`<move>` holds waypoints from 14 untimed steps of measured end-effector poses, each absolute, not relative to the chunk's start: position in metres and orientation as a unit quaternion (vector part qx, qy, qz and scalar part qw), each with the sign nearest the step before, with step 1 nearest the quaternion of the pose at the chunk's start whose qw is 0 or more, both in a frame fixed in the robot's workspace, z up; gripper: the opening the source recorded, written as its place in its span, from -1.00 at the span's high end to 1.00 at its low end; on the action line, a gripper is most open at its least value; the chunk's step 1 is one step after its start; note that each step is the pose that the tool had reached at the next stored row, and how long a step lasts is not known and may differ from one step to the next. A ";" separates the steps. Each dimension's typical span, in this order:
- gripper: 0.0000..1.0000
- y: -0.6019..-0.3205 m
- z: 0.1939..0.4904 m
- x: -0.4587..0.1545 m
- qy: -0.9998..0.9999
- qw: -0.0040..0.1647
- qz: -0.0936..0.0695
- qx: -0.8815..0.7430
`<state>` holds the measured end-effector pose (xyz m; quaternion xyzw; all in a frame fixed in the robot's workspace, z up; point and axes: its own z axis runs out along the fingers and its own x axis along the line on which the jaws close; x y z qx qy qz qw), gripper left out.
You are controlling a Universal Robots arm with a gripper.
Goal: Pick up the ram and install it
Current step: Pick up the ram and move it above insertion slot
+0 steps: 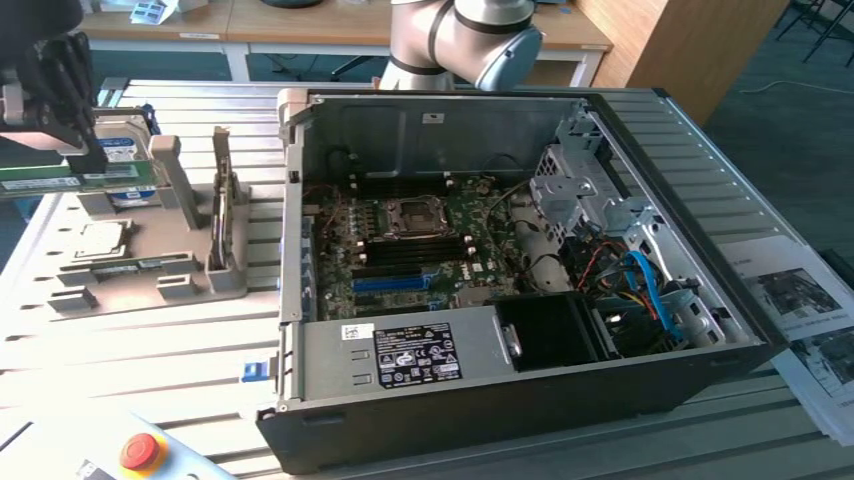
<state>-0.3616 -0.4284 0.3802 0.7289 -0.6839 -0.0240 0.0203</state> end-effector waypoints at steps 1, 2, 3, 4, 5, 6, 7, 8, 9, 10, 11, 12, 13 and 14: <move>0.76 -0.429 0.380 -0.359 -0.684 0.021 -0.024 0.729; 0.76 -0.429 0.380 -0.357 -0.684 0.021 -0.025 0.729; 0.76 -0.429 0.380 -0.355 -0.684 0.022 -0.025 0.729; 0.76 -0.429 0.380 -0.353 -0.684 0.022 -0.026 0.729; 0.76 -0.429 0.380 -0.350 -0.684 0.022 -0.026 0.729; 0.76 -0.429 0.380 -0.348 -0.684 0.023 -0.026 0.729; 0.76 -0.430 0.380 -0.346 -0.684 0.023 -0.027 0.729; 0.76 -0.430 0.380 -0.344 -0.684 0.023 -0.027 0.729; 0.76 -0.430 0.380 -0.342 -0.684 0.024 -0.028 0.729; 0.76 -0.430 0.380 -0.340 -0.684 0.024 -0.028 0.729; 0.76 -0.430 0.380 -0.338 -0.684 0.025 -0.029 0.729; 0.76 -0.430 0.380 -0.336 -0.684 0.025 -0.029 0.729; 0.76 -0.430 0.380 -0.334 -0.684 0.026 -0.030 0.729; 0.76 -0.430 0.380 -0.332 -0.684 0.026 -0.030 0.729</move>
